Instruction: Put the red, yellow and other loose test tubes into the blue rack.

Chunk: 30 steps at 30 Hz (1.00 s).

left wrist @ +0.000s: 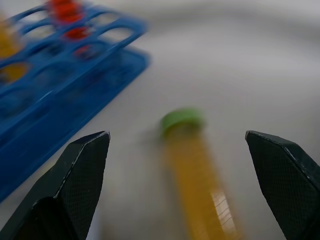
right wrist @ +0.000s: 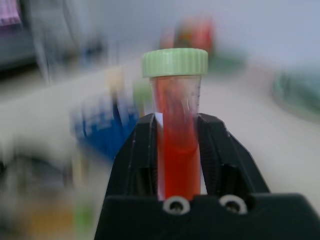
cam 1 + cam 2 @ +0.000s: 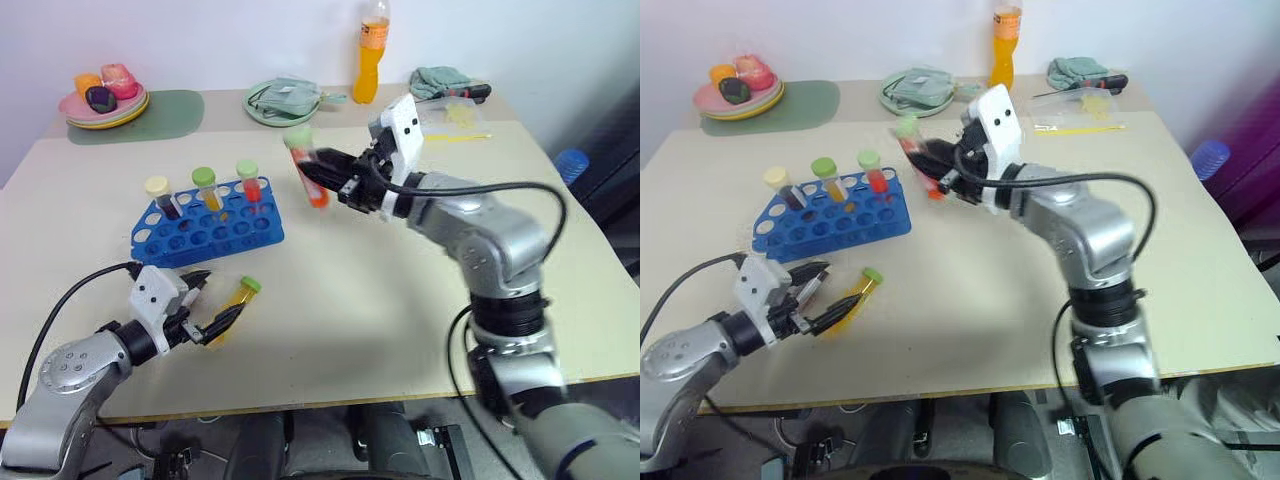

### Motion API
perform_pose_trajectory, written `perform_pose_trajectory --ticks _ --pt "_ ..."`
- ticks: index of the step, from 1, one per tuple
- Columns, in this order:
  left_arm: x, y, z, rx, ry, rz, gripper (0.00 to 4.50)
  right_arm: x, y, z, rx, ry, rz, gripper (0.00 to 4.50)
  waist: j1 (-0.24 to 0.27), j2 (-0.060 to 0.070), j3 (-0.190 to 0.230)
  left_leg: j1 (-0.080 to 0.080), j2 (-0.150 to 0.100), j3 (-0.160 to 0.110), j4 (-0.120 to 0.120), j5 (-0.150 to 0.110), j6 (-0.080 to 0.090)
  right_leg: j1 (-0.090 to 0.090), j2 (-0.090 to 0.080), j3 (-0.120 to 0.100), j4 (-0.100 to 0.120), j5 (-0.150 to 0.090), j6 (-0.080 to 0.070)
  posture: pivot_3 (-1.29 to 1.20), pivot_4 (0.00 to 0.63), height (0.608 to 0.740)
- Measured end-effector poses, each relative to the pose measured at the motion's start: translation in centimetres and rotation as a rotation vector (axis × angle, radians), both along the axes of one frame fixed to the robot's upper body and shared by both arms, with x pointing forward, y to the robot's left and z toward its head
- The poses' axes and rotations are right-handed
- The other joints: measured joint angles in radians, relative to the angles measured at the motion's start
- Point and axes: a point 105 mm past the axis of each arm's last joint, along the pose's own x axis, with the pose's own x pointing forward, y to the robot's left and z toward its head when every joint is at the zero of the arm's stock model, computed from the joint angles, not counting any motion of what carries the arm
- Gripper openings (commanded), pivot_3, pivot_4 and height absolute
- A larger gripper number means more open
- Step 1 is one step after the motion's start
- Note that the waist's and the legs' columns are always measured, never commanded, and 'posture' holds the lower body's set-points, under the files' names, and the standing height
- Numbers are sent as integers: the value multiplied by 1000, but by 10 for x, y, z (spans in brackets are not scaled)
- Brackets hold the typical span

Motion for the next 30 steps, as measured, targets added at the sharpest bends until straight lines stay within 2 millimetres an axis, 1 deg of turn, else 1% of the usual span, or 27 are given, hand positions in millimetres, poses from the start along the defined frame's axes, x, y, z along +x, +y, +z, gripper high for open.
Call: perform_pose_trajectory --ticks 2,4,5,7,10,13,17,20,30 --pt "5 11 0 -14 -39 79 4500 2 15 -5 61 -46 3 741 -1 0 0 0 -1 0 0 0 -1 0 -1 0 1 0 0 0 150 740" --pt "8 19 3 -70 -87 144 4500 10 30 -12 126 -81 -25 741 -5 0 0 1 -1 1 1 0 -1 0 -2 0 1 0 0 0 150 740" --pt "10 22 5 -98 -108 165 4500 14 38 -19 151 -91 -38 741 -7 0 0 1 -1 1 0 1 -1 0 -2 0 2 0 0 0 150 740" --pt "11 25 6 -111 -123 181 4500 19 56 -39 153 -70 -43 741 -9 0 0 1 -1 0 0 1 -1 -1 -1 0 3 0 0 0 150 740" --pt "9 26 5 -107 -120 186 4500 27 64 -68 75 -64 -66 741 -6 0 0 1 -1 0 0 1 -2 -1 -2 0 3 0 -1 0 150 740" --pt "8 27 4 -106 -118 191 4500 36 63 -85 39 -55 -106 741 -8 0 0 1 -1 0 0 1 -3 -1 -2 0 3 -1 -3 0 150 740" --pt "6 22 12 -119 -139 165 4500 43 62 -83 40 -88 -132 741 -11 0 0 1 -1 0 -1 1 -3 -2 -2 0 4 -1 -3 0 150 740" --pt "4 20 17 -121 -151 145 4500 45 61 -88 37 -91 -141 741 -11 1 0 1 -1 0 -1 1 -3 -2 -2 0 4 -2 -3 0 150 740" --pt "4 21 18 -113 -146 146 4500 46 66 -88 27 -117 -119 741 -11 1 0 1 -1 0 -1 1 -3 -2 -2 0 4 -2 -4 0 150 740"
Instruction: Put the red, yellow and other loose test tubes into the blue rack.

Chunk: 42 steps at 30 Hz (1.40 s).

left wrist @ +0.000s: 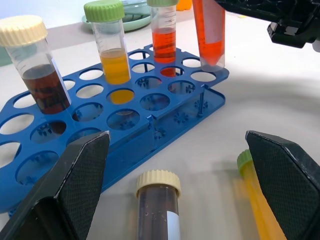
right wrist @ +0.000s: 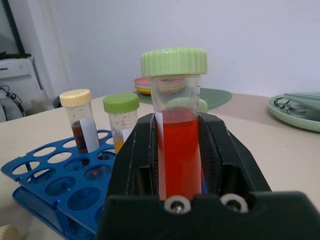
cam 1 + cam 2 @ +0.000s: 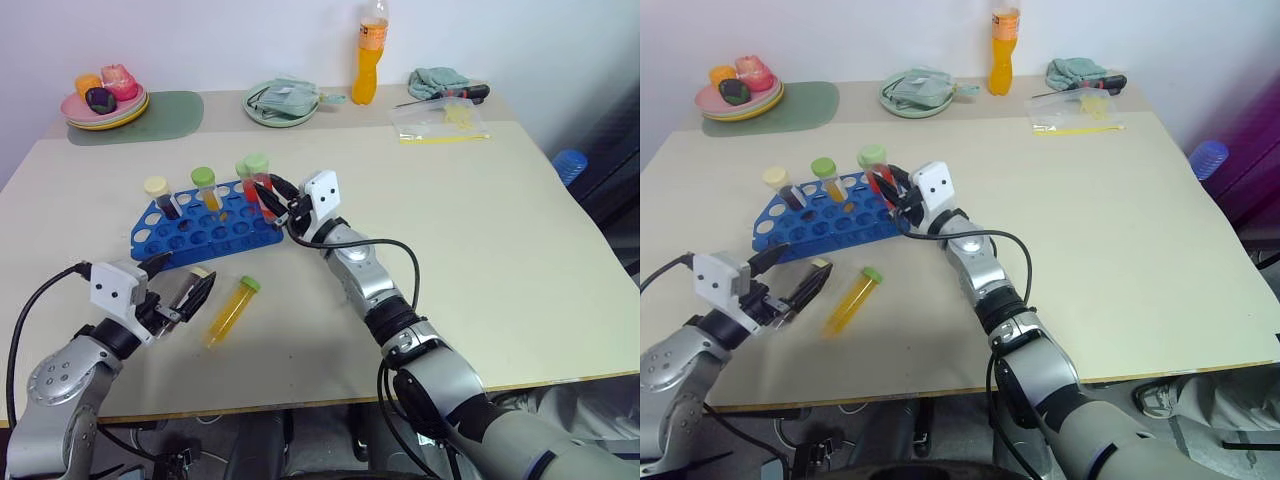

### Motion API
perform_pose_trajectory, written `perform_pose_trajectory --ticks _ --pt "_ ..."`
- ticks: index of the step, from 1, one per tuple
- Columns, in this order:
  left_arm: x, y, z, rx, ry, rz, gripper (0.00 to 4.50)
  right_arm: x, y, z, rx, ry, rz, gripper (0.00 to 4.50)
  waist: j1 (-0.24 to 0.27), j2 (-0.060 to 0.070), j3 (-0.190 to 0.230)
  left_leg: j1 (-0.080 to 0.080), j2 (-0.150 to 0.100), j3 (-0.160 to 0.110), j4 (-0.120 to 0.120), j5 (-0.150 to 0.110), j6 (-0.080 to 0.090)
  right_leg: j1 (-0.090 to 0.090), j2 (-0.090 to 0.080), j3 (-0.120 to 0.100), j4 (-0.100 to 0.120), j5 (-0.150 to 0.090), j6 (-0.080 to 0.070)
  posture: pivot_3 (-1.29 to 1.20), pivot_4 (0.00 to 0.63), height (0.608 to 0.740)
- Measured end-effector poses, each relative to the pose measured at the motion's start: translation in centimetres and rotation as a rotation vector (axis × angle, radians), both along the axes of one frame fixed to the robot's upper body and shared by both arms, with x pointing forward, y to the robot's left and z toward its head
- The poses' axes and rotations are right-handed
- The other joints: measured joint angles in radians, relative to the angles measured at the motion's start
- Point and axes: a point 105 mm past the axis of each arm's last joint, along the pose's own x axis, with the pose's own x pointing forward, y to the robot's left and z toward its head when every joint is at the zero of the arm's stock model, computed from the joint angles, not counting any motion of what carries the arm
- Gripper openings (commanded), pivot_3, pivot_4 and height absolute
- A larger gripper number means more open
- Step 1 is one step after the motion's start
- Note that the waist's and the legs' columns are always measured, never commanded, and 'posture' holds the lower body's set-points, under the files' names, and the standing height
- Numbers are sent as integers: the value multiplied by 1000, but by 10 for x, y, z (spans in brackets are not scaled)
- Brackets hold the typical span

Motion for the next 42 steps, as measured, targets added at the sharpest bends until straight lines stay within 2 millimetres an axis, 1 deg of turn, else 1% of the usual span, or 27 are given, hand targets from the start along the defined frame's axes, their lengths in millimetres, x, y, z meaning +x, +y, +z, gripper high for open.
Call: perform_pose_trajectory --ticks 7,16,25,28,33,34,35,36,40,41,42 --pt "1 -2 3 1 -6 -7 4500 -1 9 2 -23 -7 38 741 0 0 0 0 0 0 0 0 0 0 0 0 0 0 0 0 150 740" --pt "1 -2 3 1 -3 -7 4500 -6 15 -2 -49 -8 86 741 0 0 0 0 0 0 0 0 0 0 -1 0 0 0 0 0 150 740" --pt "1 -2 3 1 -3 -7 4500 -3 14 -11 -62 24 62 741 1 0 0 0 0 0 0 0 0 0 -2 0 0 0 0 0 150 740" --pt "1 -2 3 1 -4 -6 4500 -3 13 -12 -59 26 63 741 1 1 0 0 -1 0 0 0 0 0 -2 0 0 0 0 0 150 740" --pt "1 -2 2 -2 7 3 4500 -7 16 -12 -52 45 123 3186 -1 1 1 0 0 0 -1 0 0 -1 -2 0 0 0 0 0 150 740" --pt "1 -2 1 -3 12 6 4500 -8 17 -10 -49 35 130 3736 -1 1 1 0 0 0 -1 0 0 -1 -2 0 0 0 0 0 150 740" --pt "1 -2 1 -3 14 9 4500 -10 17 -5 -43 17 139 4178 -1 1 1 0 0 0 -1 0 0 -1 -2 0 0 0 0 0 150 740" --pt "2 -2 1 -5 19 12 4500 -12 19 3 -36 -12 148 4479 -1 1 1 0 0 0 -1 0 0 -1 -2 0 0 0 0 0 150 740" --pt "3 -3 3 -5 70 6 4500 -29 21 36 -8 -131 196 4479 3 1 0 0 -1 -1 -1 0 0 -1 -2 0 0 0 0 0 150 740" --pt "4 -4 6 -4 77 5 4500 -33 20 39 -8 -138 207 4479 4 1 0 0 -1 -1 -1 0 0 -1 -3 -1 0 0 0 0 150 740" --pt "5 -5 8 -16 88 0 4500 -36 15 36 -21 -129 216 4479 6 1 0 0 -1 -1 -1 0 0 0 -3 -1 -1 0 0 0 150 740"
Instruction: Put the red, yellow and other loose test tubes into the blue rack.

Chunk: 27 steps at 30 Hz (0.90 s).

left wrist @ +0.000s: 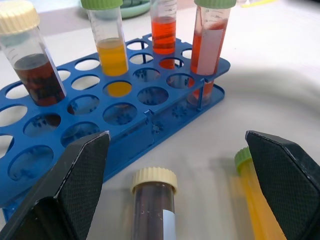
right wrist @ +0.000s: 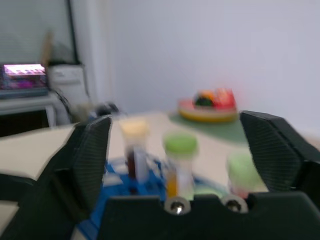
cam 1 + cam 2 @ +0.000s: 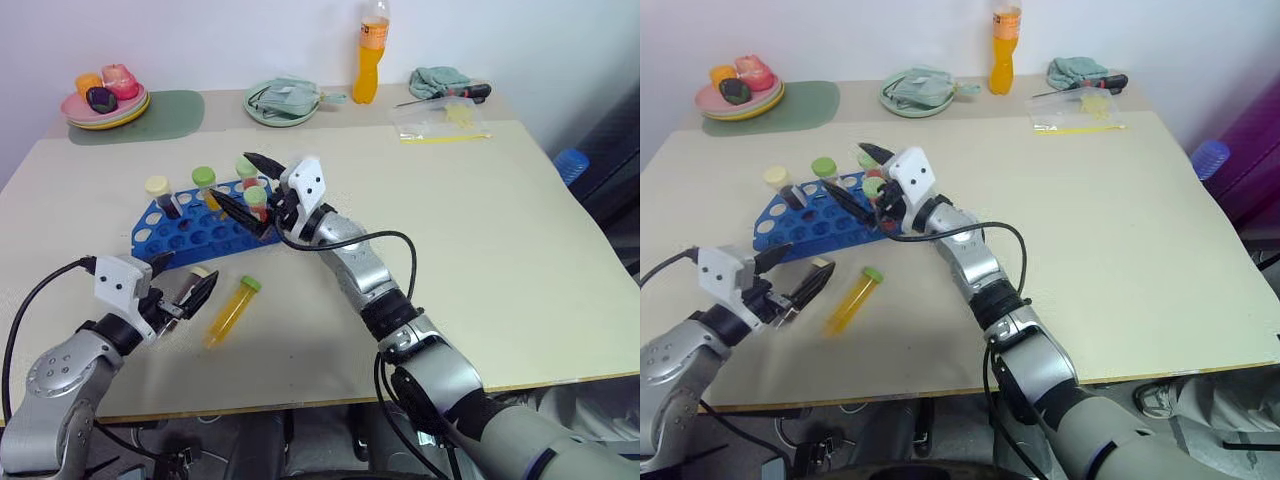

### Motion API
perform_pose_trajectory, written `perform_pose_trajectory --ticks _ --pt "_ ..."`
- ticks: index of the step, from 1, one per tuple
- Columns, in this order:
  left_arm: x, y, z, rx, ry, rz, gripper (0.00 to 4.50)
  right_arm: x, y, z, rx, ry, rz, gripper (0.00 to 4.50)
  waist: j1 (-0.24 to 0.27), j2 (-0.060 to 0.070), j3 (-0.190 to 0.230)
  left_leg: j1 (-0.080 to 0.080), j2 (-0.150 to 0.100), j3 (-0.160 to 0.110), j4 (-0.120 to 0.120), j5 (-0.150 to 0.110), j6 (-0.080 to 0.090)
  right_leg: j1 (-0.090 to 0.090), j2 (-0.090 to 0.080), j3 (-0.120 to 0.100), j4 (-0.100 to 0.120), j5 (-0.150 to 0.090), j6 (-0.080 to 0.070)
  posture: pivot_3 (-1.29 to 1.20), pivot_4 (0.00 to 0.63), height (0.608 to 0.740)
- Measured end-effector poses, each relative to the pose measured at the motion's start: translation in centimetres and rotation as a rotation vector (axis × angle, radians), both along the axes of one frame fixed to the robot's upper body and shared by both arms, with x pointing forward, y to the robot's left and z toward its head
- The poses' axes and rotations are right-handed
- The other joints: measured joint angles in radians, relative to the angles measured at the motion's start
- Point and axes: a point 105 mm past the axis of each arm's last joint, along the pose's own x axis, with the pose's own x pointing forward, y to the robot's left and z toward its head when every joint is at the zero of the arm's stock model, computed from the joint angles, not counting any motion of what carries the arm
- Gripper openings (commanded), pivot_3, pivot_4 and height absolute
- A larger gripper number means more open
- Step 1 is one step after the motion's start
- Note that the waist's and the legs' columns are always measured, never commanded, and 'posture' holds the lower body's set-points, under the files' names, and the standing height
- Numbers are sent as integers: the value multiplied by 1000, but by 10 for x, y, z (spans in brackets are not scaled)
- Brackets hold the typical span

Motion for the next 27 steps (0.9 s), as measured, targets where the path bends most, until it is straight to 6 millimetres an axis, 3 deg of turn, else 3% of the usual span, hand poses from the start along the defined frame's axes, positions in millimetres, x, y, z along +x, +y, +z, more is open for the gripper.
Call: perform_pose_trajectory --ticks 3,4,6,11,17,27 --pt "3 -2 22 -18 15 -7 4500 -5 -41 -16 -153 26 19 4479 12 0 0 -2 -3 -2 2 0 0 1 -3 -1 -1 0 0 0 150 740" --pt "4 0 30 14 30 9 4500 -6 -63 -19 -207 37 13 4479 13 0 0 -2 -5 -2 2 0 0 2 -4 -1 -1 0 0 0 150 740" --pt "6 5 35 82 89 42 4500 -11 -83 -16 -260 37 14 4479 2 0 0 -1 -4 -1 2 0 0 2 -3 -1 -1 0 0 0 150 740" --pt "6 -15 48 226 241 -64 4500 -33 -101 -17 -395 11 82 4479 -3 0 1 0 0 -2 0 0 0 1 7 -1 1 -1 1 0 150 740" --pt "-16 -37 32 427 626 -255 4500 -62 -130 -34 -583 39 207 4479 0 -1 3 1 0 -2 0 0 1 2 7 0 0 -1 2 0 150 740" --pt "-13 -49 10 499 771 -273 4500 -77 -142 -37 -622 67 264 4479 5 -2 3 1 1 -2 1 0 0 1 5 0 1 -1 2 0 150 740"
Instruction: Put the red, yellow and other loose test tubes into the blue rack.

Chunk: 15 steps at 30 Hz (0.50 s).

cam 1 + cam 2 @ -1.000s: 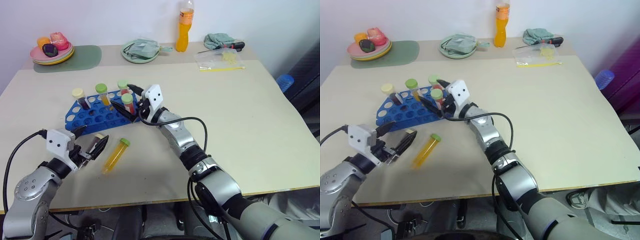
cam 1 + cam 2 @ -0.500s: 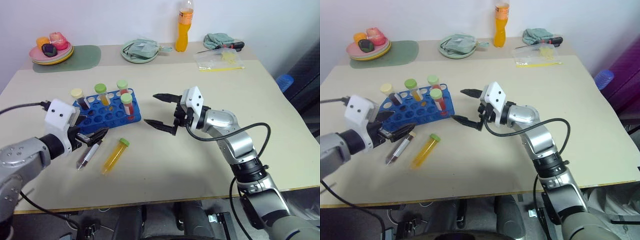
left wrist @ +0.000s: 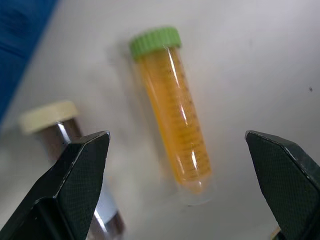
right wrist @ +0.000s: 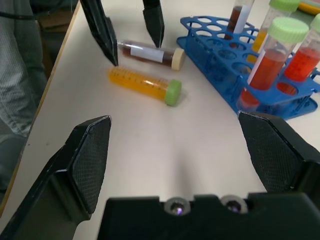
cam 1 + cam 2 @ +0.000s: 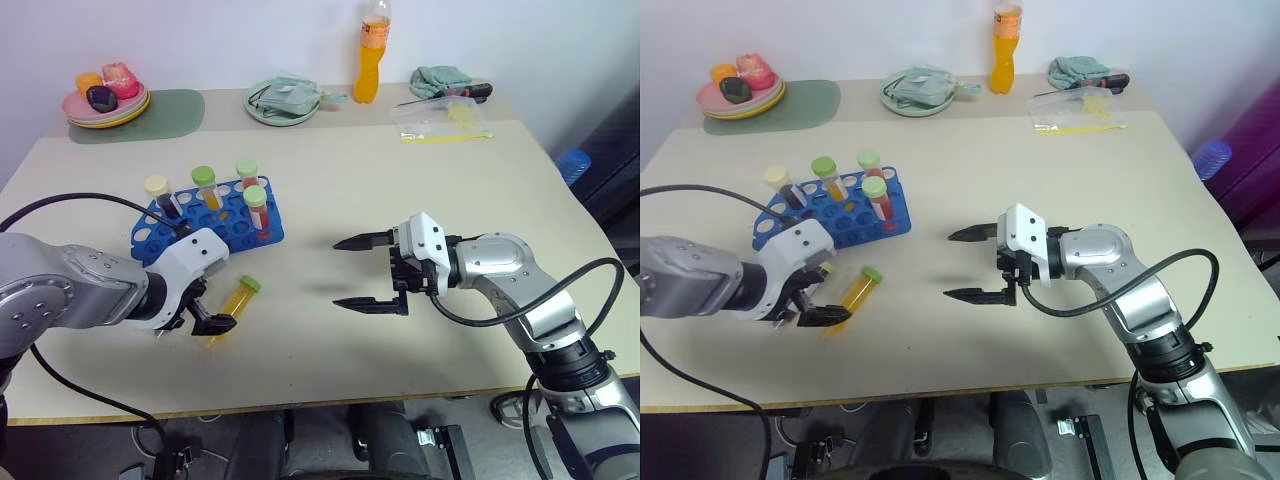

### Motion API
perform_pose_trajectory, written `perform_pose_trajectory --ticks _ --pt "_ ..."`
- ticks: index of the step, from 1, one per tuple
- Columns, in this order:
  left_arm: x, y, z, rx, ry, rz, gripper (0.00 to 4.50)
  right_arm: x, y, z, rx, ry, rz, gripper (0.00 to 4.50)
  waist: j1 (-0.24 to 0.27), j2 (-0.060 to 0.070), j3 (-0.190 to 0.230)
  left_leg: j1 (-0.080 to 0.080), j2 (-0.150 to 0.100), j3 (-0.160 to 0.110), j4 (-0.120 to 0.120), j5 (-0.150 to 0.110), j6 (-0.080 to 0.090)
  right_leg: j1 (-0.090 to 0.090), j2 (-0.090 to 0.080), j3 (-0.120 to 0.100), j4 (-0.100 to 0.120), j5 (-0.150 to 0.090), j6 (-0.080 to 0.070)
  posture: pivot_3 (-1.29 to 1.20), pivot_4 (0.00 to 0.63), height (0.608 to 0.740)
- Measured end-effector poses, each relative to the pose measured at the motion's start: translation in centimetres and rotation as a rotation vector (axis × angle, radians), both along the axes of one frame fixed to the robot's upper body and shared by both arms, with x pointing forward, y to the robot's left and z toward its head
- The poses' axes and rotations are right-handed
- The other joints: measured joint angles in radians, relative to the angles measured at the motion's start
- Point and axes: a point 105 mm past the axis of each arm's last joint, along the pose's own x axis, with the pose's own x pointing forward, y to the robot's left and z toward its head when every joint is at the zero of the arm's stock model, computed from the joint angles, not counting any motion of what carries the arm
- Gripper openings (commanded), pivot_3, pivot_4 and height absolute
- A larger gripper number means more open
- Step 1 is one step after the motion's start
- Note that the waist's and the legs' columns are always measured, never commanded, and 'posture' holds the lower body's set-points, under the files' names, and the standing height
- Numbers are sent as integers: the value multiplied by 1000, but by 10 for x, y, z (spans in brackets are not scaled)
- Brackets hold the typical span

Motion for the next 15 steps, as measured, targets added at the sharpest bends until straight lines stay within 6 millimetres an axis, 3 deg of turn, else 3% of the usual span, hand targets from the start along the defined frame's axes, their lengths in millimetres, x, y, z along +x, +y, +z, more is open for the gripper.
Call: perform_pose_trajectory --ticks 12,15 --pt "22 -30 -35 -44 16 129 4500 -14 -1 -2 2 12 13 4479 5 -2 0 0 -1 -1 2 1 -1 1 -2 0 0 0 0 0 150 740" --pt "26 -30 -37 -23 -9 183 3662 -13 -2 -2 4 16 1 4500 4 -1 0 0 -1 -1 2 2 -3 1 -3 0 1 0 0 0 150 740"
